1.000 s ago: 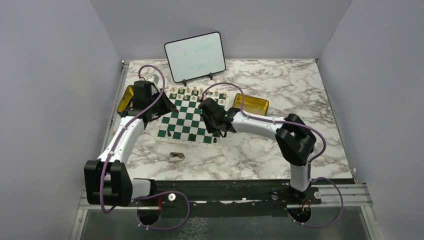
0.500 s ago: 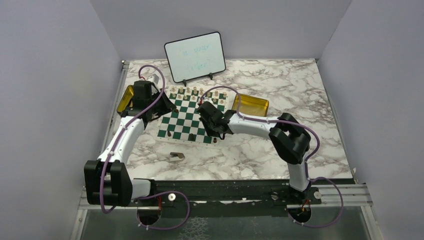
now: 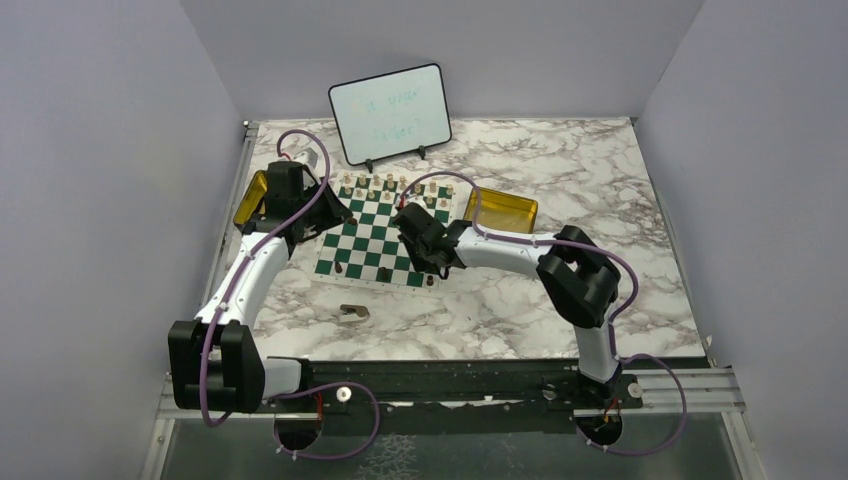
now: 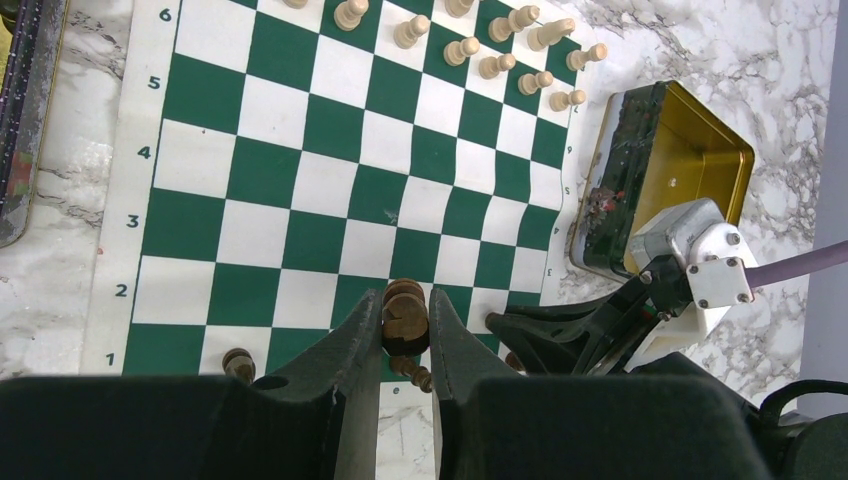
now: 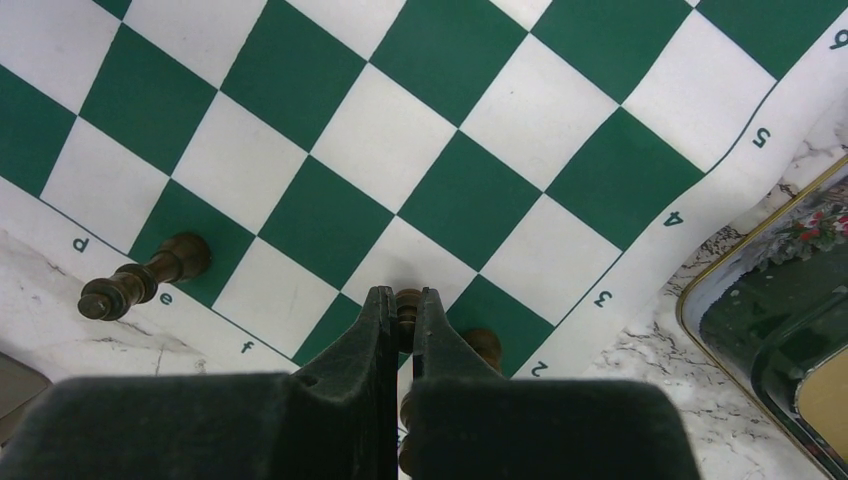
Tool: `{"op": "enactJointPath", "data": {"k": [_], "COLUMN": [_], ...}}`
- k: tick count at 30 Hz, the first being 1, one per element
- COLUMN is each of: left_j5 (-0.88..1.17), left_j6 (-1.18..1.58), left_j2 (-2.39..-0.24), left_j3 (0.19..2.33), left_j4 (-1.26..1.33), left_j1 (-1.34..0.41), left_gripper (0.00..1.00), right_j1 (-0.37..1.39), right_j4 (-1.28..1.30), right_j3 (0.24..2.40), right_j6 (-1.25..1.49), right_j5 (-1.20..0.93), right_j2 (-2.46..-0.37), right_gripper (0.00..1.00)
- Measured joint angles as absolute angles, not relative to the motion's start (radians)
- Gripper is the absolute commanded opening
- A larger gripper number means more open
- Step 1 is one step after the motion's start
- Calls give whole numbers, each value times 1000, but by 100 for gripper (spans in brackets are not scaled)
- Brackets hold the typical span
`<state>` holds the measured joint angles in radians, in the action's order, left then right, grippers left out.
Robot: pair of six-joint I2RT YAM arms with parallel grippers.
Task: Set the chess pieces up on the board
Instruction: Place the chess piece on the chessboard.
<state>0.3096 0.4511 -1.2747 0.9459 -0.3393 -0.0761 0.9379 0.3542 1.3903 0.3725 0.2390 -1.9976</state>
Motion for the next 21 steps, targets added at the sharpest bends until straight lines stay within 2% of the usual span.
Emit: {"op": "enactJointPath", "data": {"k": [21], "left_j5": [311], "left_j6": [451], "left_j2": [-1275], "left_j3": [946], "left_j4": [-339], "left_j1": [-76], "left_gripper": [15], "right_j1": [939], "right_j4": [357], "right_j3": [1435], "right_j6": [373], "right_j5": [272], "right_j2": [-2033], "right_gripper": [5]}}
